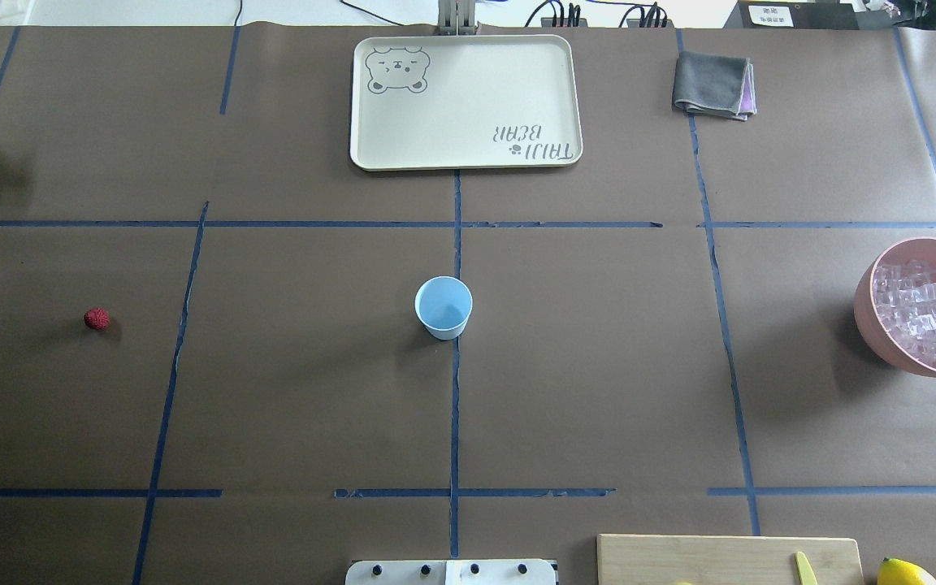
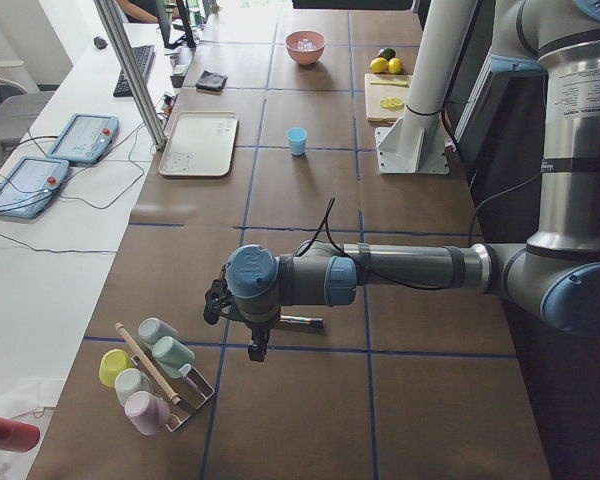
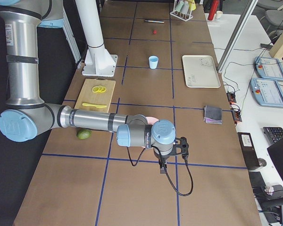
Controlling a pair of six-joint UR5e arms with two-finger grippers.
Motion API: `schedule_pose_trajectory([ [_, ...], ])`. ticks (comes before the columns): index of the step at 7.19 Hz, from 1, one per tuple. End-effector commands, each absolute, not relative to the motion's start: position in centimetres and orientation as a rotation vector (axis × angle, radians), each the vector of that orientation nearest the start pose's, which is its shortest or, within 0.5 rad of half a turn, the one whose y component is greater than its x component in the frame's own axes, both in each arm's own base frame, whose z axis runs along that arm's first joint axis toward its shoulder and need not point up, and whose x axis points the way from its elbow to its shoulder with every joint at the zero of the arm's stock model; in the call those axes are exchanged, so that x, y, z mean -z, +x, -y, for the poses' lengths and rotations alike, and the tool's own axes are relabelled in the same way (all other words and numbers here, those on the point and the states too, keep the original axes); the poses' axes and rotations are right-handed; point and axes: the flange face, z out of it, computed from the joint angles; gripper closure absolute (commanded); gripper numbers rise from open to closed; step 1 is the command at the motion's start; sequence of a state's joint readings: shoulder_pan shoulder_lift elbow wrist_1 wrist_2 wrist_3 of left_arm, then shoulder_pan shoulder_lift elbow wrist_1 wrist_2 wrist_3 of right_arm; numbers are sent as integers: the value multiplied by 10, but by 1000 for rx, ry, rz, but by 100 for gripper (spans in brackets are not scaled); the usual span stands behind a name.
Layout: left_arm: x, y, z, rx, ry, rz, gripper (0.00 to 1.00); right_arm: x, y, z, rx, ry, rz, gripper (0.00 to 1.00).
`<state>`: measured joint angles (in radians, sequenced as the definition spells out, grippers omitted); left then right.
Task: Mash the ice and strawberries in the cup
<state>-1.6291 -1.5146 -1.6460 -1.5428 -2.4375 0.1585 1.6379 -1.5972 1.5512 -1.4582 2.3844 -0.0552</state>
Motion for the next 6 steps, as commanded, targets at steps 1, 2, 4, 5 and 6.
schedule_pose_trajectory([
  [1, -643, -84, 463, -94, 91, -864, 0, -640, 86, 484, -40, 117, 824, 0],
  [2, -640, -84, 462, -95, 94, -862, 0, -615, 60, 489, -45, 109, 830, 0],
  [4, -640, -86, 462, -93, 97, -862, 0, -584, 14, 493, -11, 101, 831, 1],
  [5, -639, -86, 463, -93, 98, -861, 0, -577, -4, 494, 19, 99, 823, 1],
  [6, -639, -86, 463, -93, 98, -861, 0, -575, -20, 493, 23, 85, 798, 1],
])
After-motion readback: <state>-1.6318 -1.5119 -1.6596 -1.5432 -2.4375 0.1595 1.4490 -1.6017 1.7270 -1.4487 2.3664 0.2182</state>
